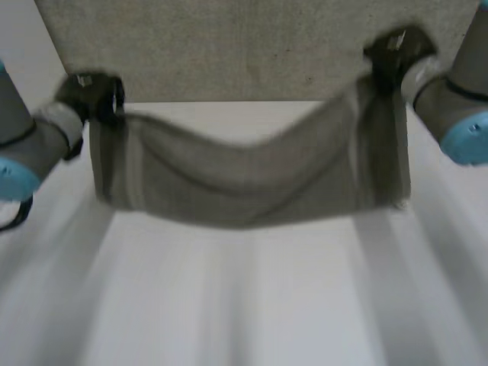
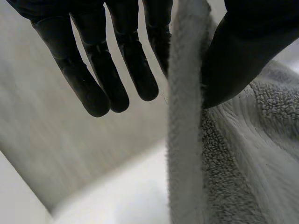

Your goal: Fold the towel.

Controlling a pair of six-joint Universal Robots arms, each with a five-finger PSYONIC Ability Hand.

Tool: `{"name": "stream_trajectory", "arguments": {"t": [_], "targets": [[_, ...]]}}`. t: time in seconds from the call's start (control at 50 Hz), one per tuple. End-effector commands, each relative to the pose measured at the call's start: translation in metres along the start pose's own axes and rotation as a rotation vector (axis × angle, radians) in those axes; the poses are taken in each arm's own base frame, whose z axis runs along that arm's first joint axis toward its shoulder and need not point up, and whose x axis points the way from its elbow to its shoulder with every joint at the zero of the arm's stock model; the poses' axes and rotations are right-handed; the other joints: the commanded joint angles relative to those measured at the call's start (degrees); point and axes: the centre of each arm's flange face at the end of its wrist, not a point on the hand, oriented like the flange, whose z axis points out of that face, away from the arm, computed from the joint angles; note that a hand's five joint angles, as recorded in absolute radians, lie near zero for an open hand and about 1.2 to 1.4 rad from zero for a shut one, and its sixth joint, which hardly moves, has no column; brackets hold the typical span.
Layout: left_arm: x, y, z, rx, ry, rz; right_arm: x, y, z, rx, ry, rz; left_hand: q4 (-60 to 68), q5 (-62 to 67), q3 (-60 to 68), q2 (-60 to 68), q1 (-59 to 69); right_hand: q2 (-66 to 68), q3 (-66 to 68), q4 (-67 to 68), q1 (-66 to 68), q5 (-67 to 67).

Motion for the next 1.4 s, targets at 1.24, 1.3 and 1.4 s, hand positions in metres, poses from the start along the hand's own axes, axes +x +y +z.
{"name": "stream_trajectory", "arguments": {"t": [1.24,1.3,1.4], "targets": [[-0.047,0.030,-0.133,0.101,0.139,-0.250,0.025,0.032,-0.123,-0.059,-0.332,0.122,2.48,1.80,1.07,2.50,2.95,3.40,3.05,3.54,4.21,2.95],[-0.043,0.049,-0.113,0.053,0.174,-0.277,0.014,0.060,-0.101,-0.133,-0.356,0.149,2.48,1.80,1.07,2.50,2.95,3.40,3.05,3.54,4.21,2.95],[-0.035,0.076,-0.076,-0.002,0.169,-0.266,-0.001,0.086,-0.068,-0.217,-0.345,0.138,2.48,1.80,1.07,2.50,2.95,3.40,3.05,3.54,4.21,2.95]]}}
